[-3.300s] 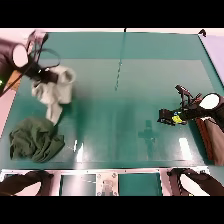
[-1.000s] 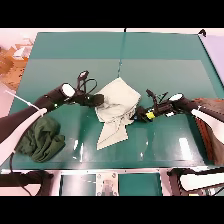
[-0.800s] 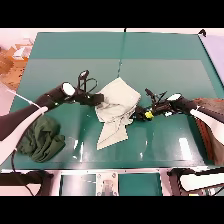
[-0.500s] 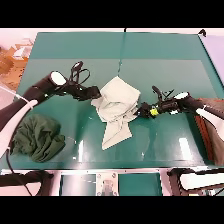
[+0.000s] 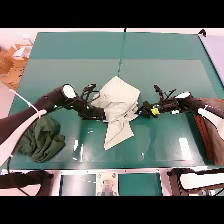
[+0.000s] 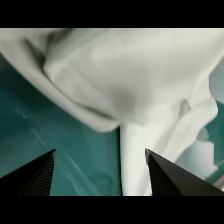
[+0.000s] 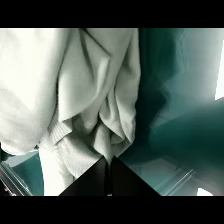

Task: Fold the shirts.

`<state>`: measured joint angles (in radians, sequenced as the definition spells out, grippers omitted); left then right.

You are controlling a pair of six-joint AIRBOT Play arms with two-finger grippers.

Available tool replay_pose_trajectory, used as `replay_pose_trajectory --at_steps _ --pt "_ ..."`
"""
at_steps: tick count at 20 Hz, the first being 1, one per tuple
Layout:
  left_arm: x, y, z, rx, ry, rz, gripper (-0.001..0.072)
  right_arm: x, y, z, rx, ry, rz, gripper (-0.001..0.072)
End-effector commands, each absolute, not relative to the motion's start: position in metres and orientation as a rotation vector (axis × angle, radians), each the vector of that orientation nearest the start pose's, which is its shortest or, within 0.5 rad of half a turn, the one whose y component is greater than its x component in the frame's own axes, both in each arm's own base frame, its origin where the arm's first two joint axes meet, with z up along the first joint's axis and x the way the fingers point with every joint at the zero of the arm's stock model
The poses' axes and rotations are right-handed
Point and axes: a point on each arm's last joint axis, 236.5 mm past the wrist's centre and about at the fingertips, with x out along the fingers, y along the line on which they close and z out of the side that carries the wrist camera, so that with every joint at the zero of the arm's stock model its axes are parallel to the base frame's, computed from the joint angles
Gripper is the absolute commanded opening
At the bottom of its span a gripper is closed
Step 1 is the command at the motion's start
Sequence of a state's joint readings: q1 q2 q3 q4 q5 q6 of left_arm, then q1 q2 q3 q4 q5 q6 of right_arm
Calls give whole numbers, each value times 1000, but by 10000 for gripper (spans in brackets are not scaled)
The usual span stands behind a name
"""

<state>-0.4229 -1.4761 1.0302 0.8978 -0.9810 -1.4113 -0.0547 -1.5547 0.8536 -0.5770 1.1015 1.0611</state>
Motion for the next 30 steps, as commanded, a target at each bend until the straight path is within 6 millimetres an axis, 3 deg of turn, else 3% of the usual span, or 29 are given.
replay_pose_trajectory --at_steps 1,4,9,11,13,14,15,21,23,24,26,28,30 --pt "360 -268 -51 -347 1268 -552 642 337 158 -92 751 1439 561 15" --pt "398 -259 -35 -449 1154 -493 642 337 158 -93 751 1437 560 14" --pt "409 -280 -40 -573 1128 -527 639 342 156 -95 748 1420 540 15" --pt "410 -290 -41 -610 1120 -565 369 342 155 -95 747 1419 539 15" --pt "413 -293 -37 -620 1106 -581 354 343 155 -95 748 1417 536 15" --pt "413 -294 -36 -618 1103 -586 101 344 154 -95 749 1414 532 14" --pt "416 -294 -33 -615 1091 -590 24 345 154 -96 748 1412 531 15" --pt "415 -297 -26 -547 1080 -645 23 344 154 -96 747 1413 531 14" --pt "425 -290 -17 -552 1041 -625 22 345 150 -96 751 1412 526 14" --pt "437 -280 -1 -556 988 -608 22 345 145 -93 769 1411 524 14" --pt "465 -241 55 -536 845 -578 22 352 120 -74 825 1377 518 14" --pt "485 -183 133 -522 656 -513 22 372 76 -36 878 1268 475 14" --pt "484 -132 217 -520 474 -467 22 390 26 21 892 1117 423 14"
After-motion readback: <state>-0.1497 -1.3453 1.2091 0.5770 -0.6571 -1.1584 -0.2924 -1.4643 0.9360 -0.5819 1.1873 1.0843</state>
